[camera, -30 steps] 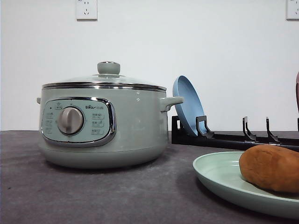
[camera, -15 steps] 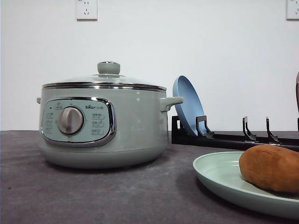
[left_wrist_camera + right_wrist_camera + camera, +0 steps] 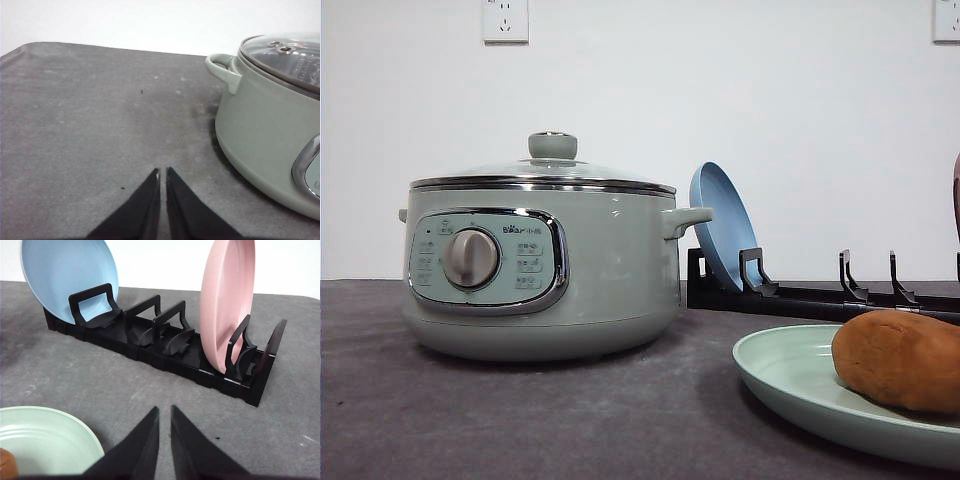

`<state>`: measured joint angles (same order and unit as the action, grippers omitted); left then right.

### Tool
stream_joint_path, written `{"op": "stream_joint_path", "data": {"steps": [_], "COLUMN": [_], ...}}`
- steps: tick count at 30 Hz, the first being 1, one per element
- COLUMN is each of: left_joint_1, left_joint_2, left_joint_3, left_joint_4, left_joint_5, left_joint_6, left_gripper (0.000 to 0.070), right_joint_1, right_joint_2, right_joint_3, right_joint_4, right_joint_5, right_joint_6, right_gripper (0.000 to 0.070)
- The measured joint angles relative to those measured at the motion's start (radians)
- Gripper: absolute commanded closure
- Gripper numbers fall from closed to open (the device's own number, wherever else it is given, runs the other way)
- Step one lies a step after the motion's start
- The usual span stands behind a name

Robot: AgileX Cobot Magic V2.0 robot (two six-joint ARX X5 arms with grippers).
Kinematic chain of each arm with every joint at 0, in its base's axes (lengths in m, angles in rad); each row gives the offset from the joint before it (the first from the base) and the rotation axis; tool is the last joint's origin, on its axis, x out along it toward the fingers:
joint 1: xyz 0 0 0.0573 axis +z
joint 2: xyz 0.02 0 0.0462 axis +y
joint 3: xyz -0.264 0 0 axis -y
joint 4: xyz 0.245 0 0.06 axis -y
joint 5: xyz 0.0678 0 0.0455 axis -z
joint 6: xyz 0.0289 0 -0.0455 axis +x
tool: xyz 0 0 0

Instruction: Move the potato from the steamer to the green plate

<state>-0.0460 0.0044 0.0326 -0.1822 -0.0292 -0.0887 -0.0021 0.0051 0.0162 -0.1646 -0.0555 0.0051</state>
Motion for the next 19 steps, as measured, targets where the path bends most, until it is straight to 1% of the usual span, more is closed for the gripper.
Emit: {"op": "stream_joint_path", "data": {"steps": [19], "left_joint_1": [0.0], "left_joint_2": [0.0], "left_joint_3": [0.0], "left_joint_4": [0.0], "left_joint_5": [0.0], "left_joint_6": [0.0], "left_gripper": [0.0684], "right_joint_1": [0.0], "right_joint_2": [0.0], "right_joint_3": [0.0], "right_joint_4": [0.0], "right_joint_5": [0.0], "right_joint_6": [0.0], "right_gripper": [0.0669]}}
